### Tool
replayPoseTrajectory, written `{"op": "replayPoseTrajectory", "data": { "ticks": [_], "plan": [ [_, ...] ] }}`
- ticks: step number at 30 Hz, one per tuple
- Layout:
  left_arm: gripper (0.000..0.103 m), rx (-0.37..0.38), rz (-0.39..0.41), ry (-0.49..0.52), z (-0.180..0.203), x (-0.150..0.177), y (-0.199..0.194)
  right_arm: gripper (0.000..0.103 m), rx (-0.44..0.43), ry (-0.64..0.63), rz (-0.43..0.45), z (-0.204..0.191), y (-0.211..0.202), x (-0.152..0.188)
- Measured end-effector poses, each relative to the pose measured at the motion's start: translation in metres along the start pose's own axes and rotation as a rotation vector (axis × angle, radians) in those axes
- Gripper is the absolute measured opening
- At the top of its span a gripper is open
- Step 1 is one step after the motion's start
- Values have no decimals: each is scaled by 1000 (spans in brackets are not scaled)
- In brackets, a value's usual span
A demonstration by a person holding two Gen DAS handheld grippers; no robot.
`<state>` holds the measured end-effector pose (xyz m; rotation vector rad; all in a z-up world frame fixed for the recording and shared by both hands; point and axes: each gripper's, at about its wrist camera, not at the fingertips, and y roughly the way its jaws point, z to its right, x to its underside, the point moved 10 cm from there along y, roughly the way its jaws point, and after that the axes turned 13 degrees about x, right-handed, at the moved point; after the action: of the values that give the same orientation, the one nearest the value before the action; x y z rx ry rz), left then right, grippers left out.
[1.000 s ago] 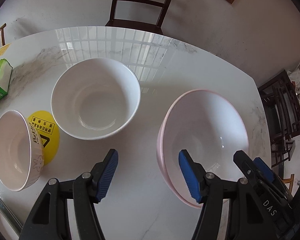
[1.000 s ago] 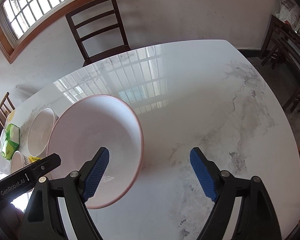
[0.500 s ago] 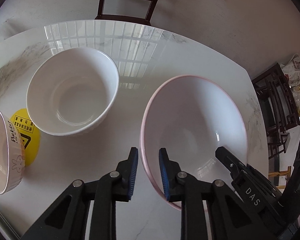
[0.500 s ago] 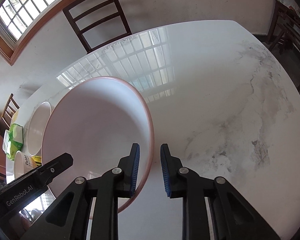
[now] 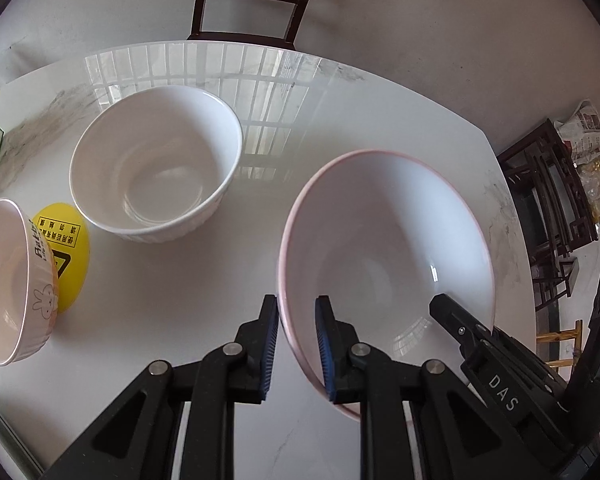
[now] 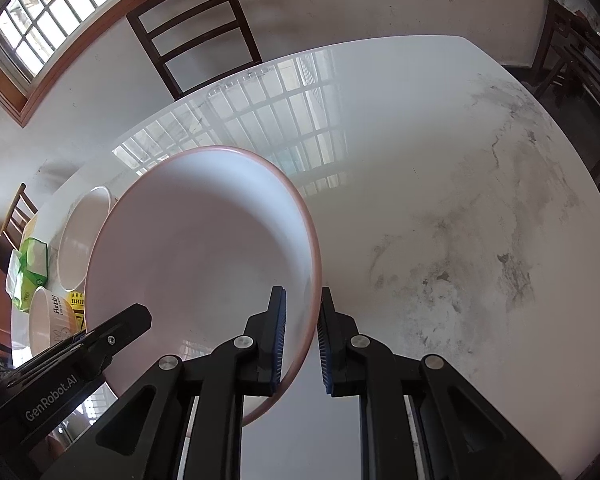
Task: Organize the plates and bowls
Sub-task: 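Lift the pink bowl with both tools and carry it toward the plate stack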
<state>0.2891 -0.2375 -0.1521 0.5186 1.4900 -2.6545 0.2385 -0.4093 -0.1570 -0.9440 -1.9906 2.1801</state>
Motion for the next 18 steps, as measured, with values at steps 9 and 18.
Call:
{"op": "replayPoseTrajectory", "data": {
  "ticks": [9, 18],
  "plan": [
    [19, -13, 25, 24, -5, 28, -37, 15, -19, -16, 14, -11, -39, 37],
    [19, -39, 31, 38, -20, 74, -86, 15, -37, -45, 20, -33, -84, 92]
  ]
}}
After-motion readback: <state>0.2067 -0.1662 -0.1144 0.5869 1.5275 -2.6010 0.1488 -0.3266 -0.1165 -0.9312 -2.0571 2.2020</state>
